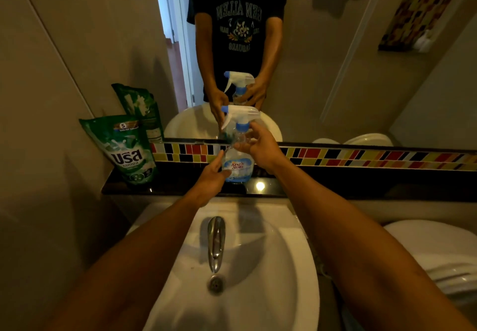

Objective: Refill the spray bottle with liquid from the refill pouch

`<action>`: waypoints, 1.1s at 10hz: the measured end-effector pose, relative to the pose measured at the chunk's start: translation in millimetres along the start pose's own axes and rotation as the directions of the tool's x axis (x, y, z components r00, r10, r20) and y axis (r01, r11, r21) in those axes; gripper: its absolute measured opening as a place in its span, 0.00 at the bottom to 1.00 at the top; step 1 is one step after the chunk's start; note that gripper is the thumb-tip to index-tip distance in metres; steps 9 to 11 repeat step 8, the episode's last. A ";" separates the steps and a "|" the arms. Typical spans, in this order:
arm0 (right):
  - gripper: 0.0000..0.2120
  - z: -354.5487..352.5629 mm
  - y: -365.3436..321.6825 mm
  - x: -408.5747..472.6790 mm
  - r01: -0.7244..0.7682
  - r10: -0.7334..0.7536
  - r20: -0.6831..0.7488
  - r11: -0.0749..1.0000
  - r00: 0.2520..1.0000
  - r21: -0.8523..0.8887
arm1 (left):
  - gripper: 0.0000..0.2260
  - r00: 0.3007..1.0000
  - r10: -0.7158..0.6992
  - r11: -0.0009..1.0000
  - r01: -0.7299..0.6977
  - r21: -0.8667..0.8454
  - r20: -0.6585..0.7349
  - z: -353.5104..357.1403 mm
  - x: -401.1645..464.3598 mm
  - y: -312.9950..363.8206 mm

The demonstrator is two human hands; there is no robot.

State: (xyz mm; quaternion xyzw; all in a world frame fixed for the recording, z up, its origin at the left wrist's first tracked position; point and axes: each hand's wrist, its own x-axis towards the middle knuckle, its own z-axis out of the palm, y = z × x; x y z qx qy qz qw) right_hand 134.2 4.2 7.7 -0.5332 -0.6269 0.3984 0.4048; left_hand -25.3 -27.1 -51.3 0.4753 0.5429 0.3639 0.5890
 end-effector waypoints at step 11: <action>0.32 2.3 25.9 -9.1 -0.077 0.088 -0.104 0.992 0.991 0.105 | 0.28 0.996 0.083 0.988 -0.080 0.130 -0.020 -7.6 34.1 -19.0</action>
